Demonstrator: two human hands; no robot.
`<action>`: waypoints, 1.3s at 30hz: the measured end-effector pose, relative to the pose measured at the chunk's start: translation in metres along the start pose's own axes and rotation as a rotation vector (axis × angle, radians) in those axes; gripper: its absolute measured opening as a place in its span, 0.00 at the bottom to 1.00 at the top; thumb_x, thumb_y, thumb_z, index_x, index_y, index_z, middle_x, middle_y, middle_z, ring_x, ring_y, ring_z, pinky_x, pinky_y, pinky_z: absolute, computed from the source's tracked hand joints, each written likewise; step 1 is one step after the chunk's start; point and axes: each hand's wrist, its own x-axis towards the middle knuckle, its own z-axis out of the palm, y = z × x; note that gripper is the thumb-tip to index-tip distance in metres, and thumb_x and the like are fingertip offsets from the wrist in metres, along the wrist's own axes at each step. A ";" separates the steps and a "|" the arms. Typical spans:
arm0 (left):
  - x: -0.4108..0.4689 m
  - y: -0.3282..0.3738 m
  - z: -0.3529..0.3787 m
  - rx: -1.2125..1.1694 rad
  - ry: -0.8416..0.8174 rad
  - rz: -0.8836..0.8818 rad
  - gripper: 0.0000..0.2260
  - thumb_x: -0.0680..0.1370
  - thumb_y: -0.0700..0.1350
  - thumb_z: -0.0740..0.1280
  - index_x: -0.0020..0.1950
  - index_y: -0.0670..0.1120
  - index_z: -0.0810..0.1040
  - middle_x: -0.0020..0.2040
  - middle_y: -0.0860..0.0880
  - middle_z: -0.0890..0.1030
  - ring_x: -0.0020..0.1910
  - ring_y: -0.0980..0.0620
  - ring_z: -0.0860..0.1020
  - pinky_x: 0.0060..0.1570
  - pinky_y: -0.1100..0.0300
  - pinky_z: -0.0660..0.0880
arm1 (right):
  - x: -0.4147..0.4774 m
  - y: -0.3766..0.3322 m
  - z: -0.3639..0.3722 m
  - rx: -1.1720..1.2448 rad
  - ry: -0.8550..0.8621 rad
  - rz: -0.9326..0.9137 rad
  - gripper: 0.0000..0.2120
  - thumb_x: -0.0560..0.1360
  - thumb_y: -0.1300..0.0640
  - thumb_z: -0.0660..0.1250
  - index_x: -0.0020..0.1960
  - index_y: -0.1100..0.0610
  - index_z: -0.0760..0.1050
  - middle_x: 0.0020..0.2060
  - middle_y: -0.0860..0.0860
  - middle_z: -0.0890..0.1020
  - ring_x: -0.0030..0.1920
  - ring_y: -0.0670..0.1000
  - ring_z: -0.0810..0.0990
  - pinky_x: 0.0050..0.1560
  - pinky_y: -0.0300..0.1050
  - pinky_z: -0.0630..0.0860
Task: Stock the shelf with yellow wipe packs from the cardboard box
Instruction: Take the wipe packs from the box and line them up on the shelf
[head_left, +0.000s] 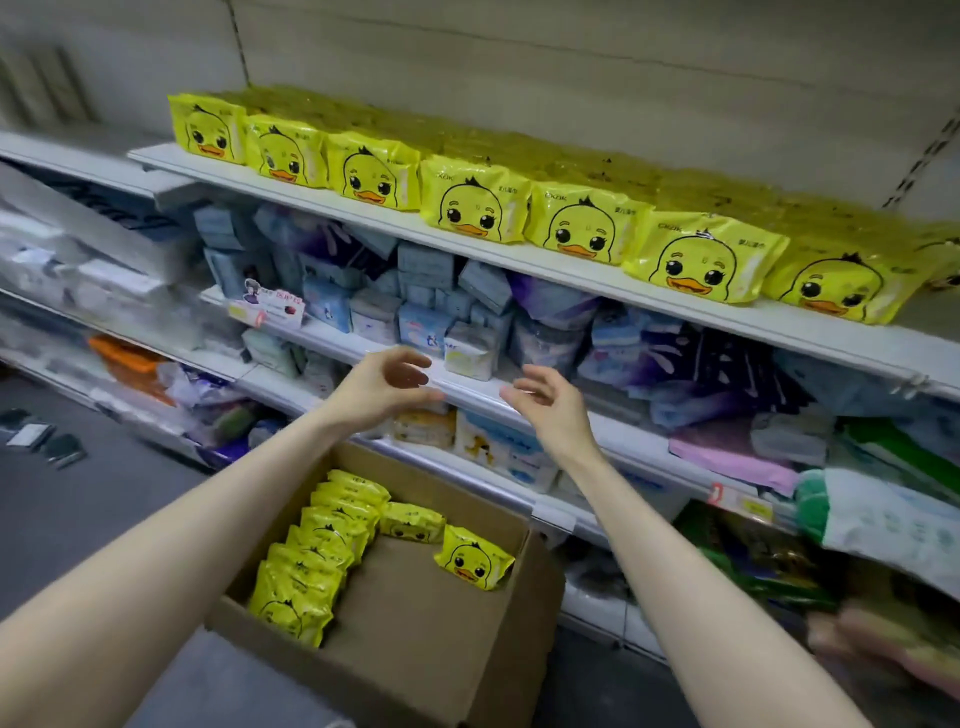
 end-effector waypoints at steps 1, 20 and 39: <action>0.004 -0.013 -0.005 -0.004 -0.007 -0.021 0.20 0.67 0.45 0.77 0.56 0.45 0.78 0.51 0.45 0.83 0.53 0.51 0.80 0.60 0.54 0.75 | 0.003 0.007 0.010 0.001 -0.004 0.021 0.23 0.73 0.54 0.72 0.65 0.58 0.70 0.54 0.52 0.79 0.55 0.50 0.78 0.48 0.34 0.73; 0.109 -0.331 0.034 0.065 -0.373 -0.416 0.17 0.67 0.41 0.77 0.52 0.44 0.75 0.46 0.50 0.78 0.47 0.50 0.76 0.39 0.71 0.72 | 0.019 0.268 0.165 -0.076 0.245 0.739 0.17 0.69 0.60 0.75 0.55 0.56 0.74 0.50 0.56 0.80 0.46 0.52 0.78 0.45 0.35 0.74; 0.147 -0.468 0.134 0.883 -0.401 -0.194 0.34 0.70 0.53 0.73 0.72 0.48 0.64 0.68 0.47 0.67 0.66 0.43 0.61 0.59 0.50 0.58 | 0.027 0.445 0.162 -0.181 0.366 1.001 0.55 0.62 0.47 0.79 0.76 0.57 0.48 0.73 0.55 0.60 0.72 0.56 0.62 0.72 0.49 0.60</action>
